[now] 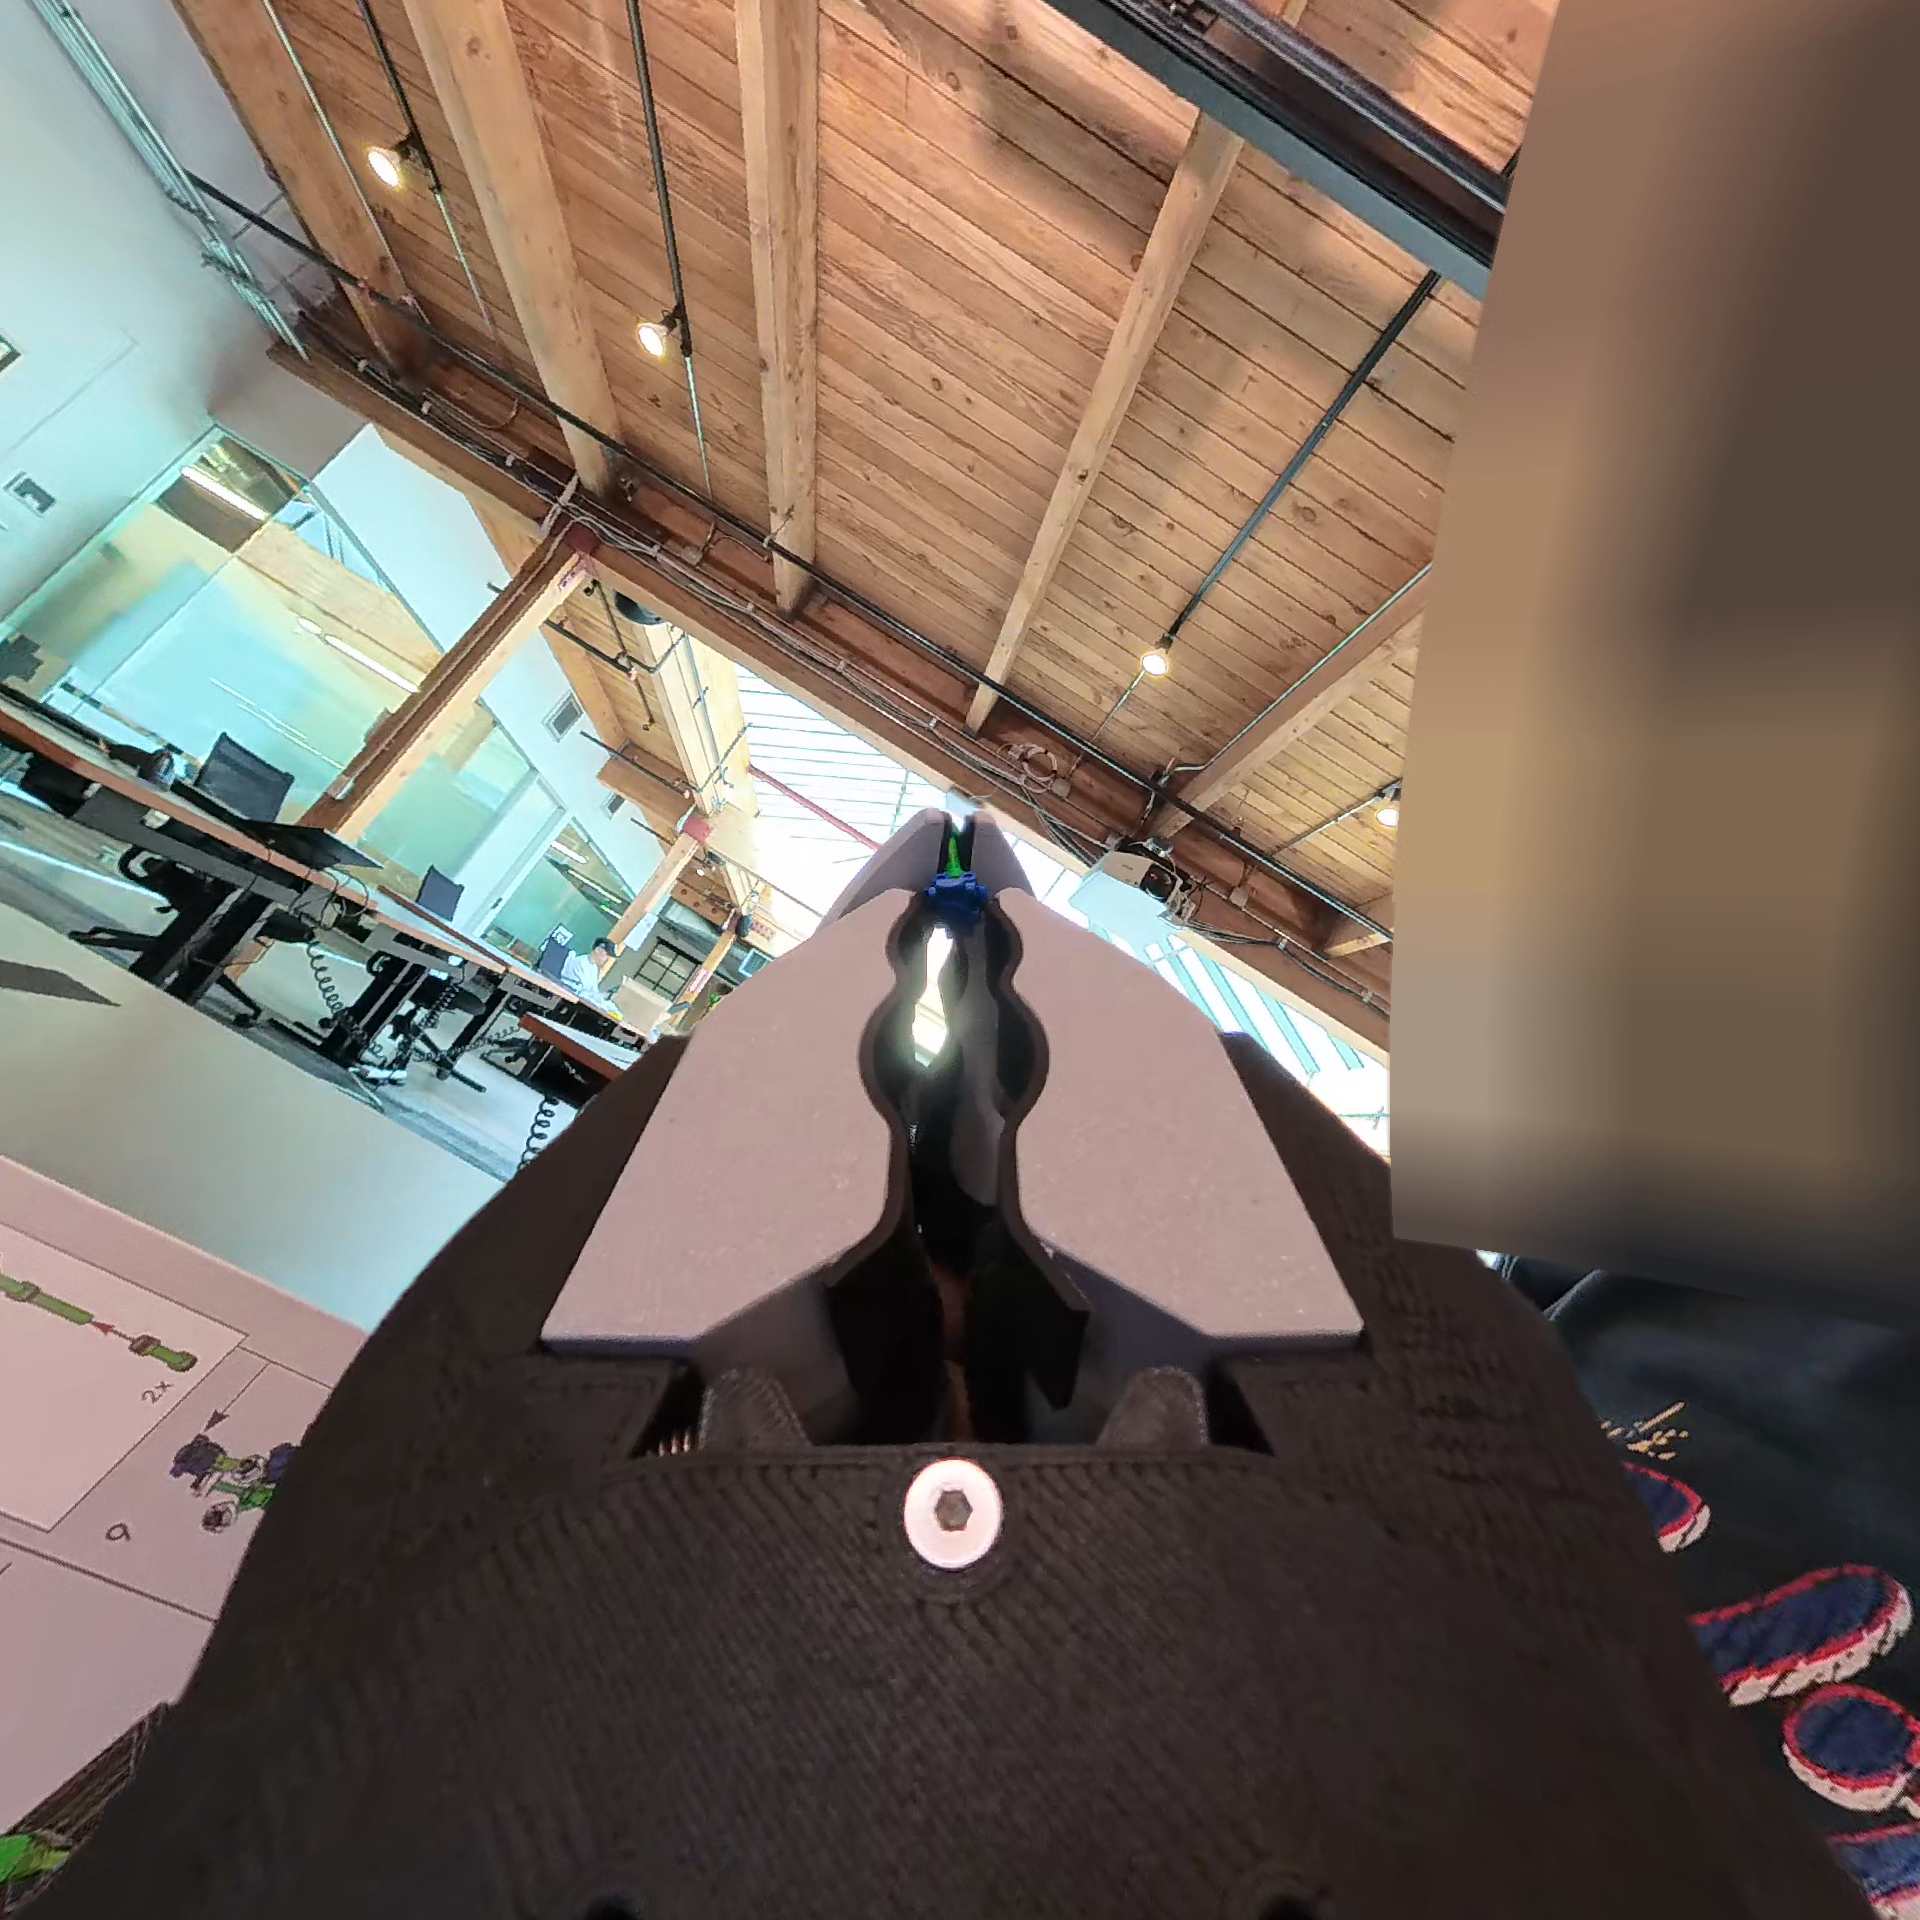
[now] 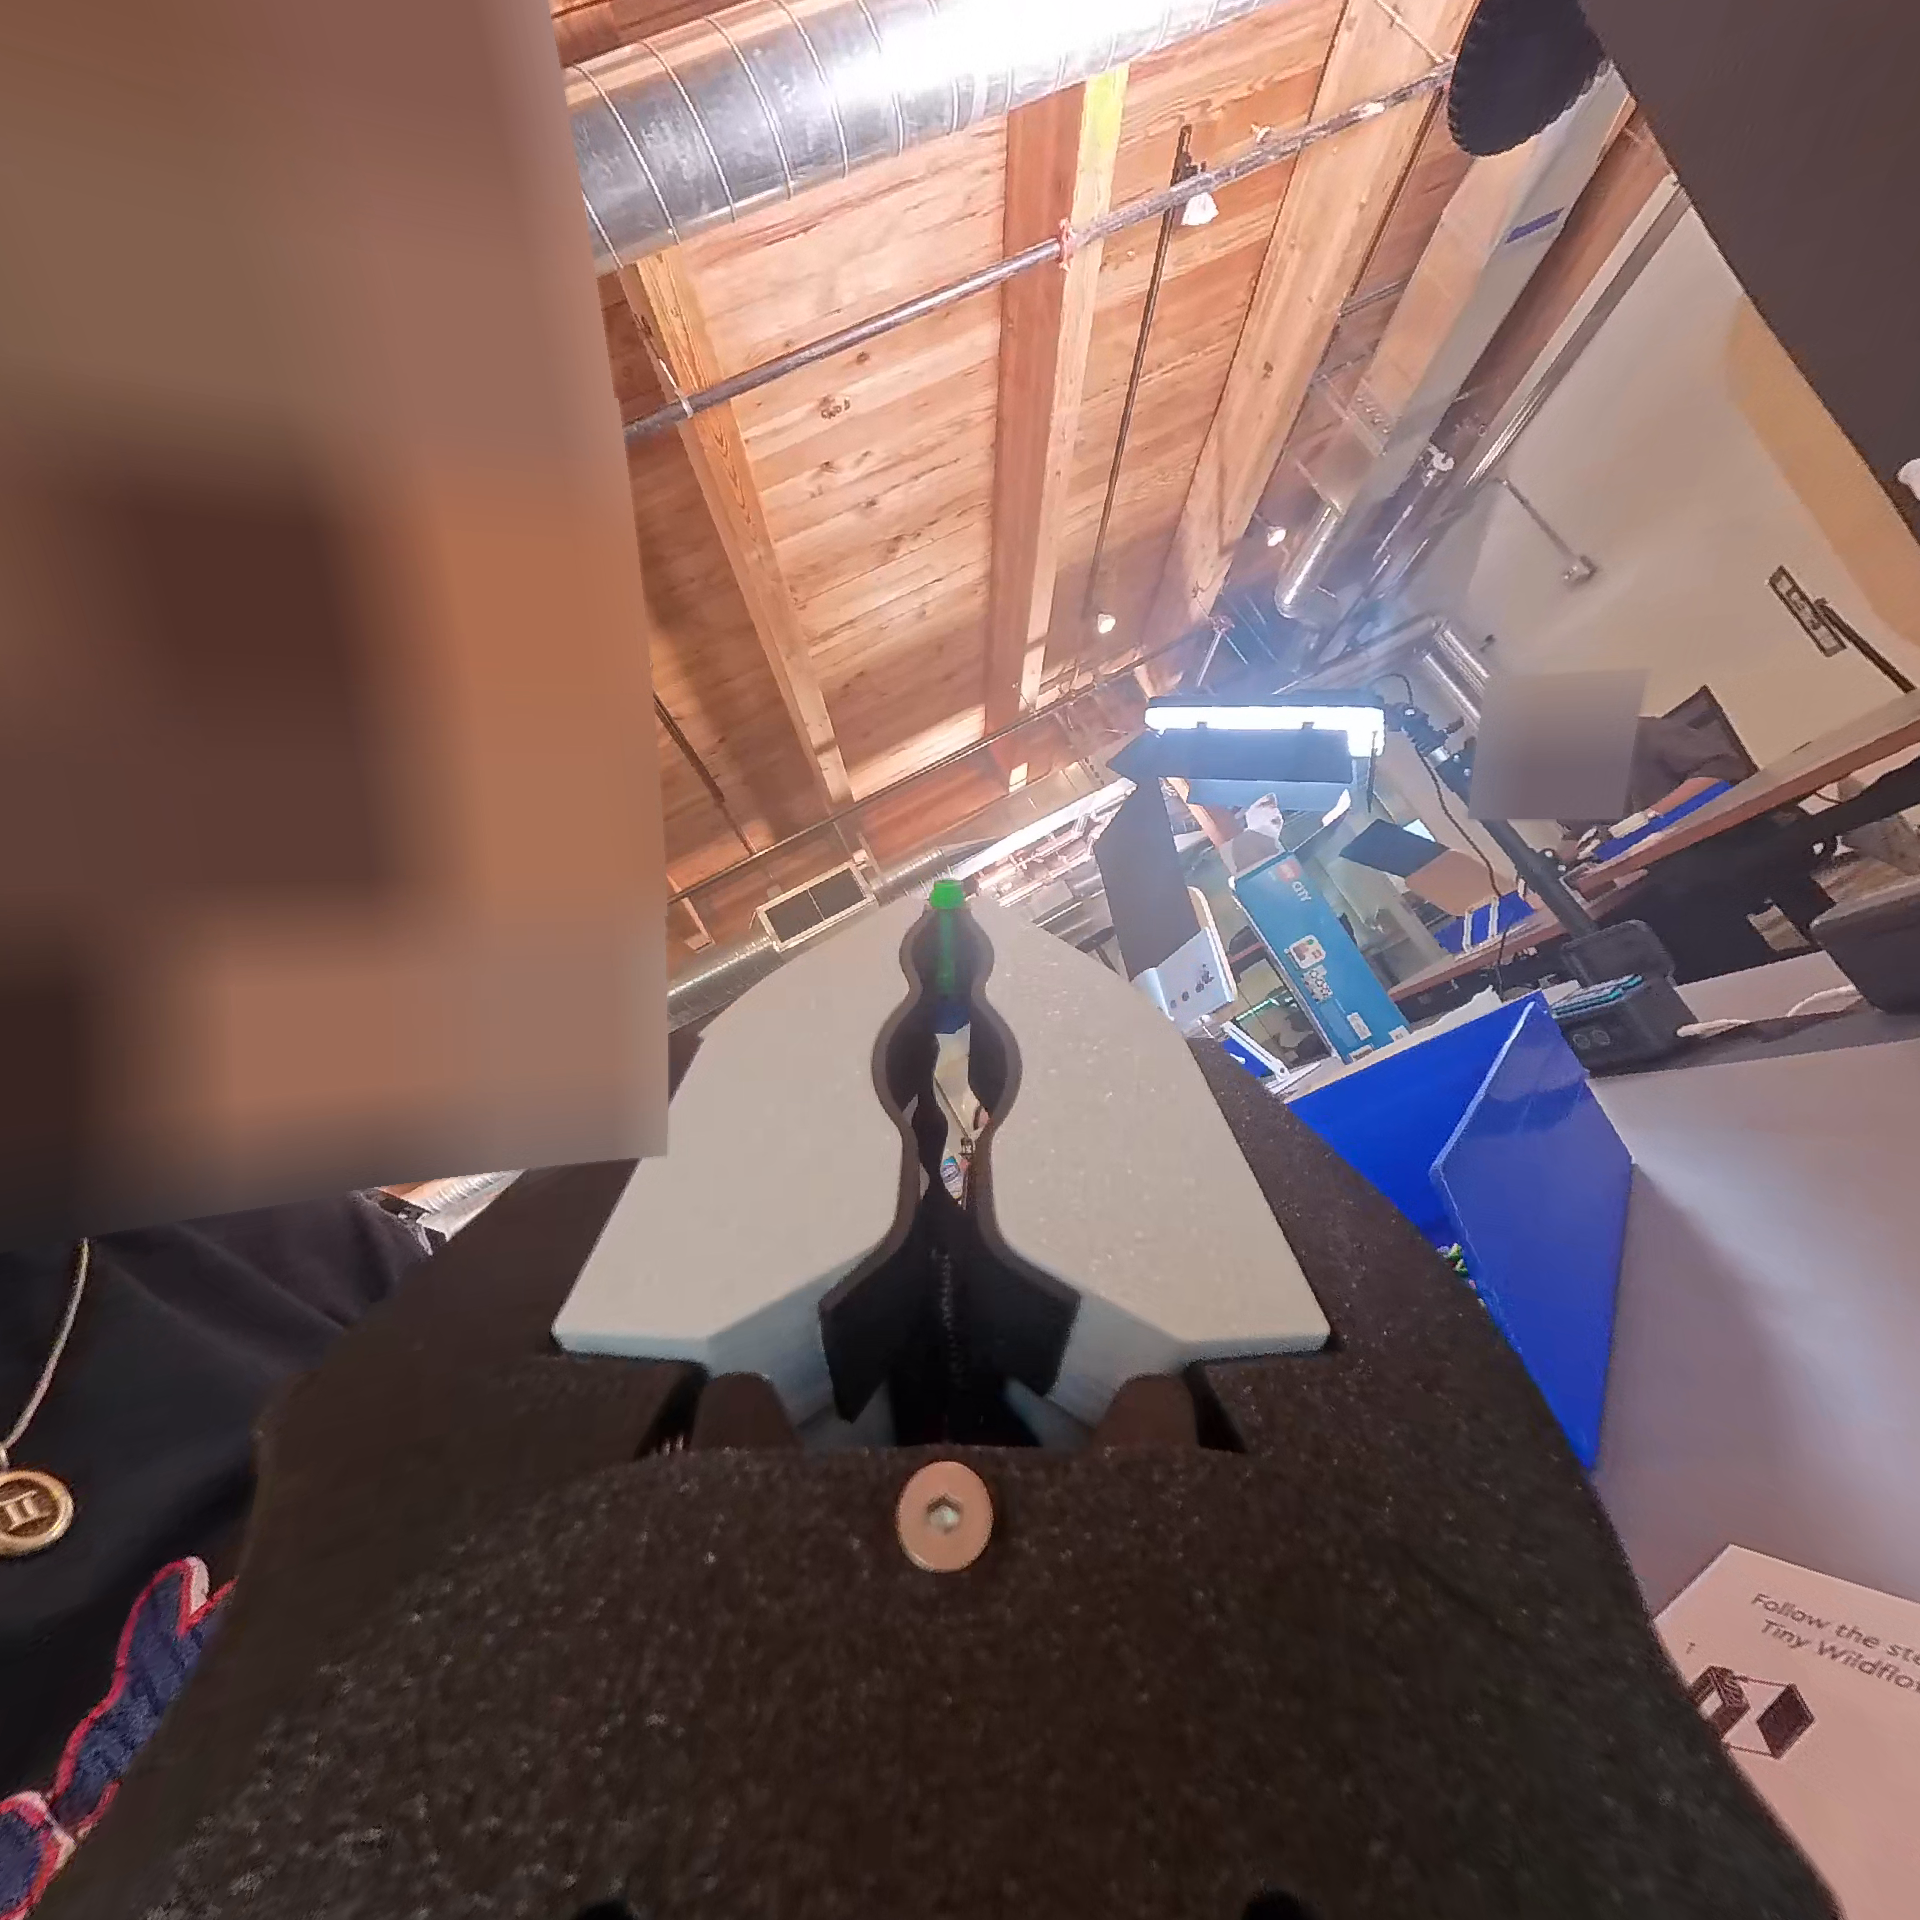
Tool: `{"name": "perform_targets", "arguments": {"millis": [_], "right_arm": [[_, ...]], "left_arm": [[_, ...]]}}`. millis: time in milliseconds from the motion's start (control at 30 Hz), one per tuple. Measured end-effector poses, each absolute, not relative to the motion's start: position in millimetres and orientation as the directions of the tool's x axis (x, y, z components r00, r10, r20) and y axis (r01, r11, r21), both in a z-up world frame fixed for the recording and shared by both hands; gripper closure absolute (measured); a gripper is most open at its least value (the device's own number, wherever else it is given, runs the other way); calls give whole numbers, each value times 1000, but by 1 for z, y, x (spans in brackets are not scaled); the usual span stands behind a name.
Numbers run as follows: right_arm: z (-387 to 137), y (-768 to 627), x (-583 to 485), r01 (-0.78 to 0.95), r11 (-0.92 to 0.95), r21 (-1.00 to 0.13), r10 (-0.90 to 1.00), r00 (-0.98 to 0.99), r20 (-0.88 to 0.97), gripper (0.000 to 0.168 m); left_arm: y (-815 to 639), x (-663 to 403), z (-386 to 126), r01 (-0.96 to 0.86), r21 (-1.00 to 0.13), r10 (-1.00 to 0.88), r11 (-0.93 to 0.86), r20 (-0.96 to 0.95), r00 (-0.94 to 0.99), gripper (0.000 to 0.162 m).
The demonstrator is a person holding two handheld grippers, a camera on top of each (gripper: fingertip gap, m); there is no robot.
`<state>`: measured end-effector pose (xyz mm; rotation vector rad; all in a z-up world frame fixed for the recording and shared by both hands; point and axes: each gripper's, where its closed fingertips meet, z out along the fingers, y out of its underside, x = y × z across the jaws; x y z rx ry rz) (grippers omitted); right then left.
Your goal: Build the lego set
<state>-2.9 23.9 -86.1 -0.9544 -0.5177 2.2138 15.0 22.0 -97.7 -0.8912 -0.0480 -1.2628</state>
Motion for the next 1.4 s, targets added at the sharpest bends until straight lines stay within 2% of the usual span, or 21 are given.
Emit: {"name": "perform_targets", "arguments": {"millis": [467,800,967,1100,1400], "right_arm": [[-88,23,-1,-403,-644,-651,761,-431,-486,165],[-87,25,3,-436,-638,-635,767,-431,-475,165],[-86,25,3,-440,-602,-666,796,-404,-451,164],[-86,26,2,-431,-591,-682,801,-409,-436,165],[-83,25,1,-436,-597,-673,794,-440,-419,165]], "left_arm": [[23,17,-97,853,-520,-768,51,525,366,152],[25,21,-96,829,-557,-736,53,540,409,153],[25,21,-95,886,-464,-759,-22,584,287,152],[26,20,-96,881,-474,-769,-9,566,297,152],[24,16,-92,924,-376,-799,-70,576,173,152]]}}
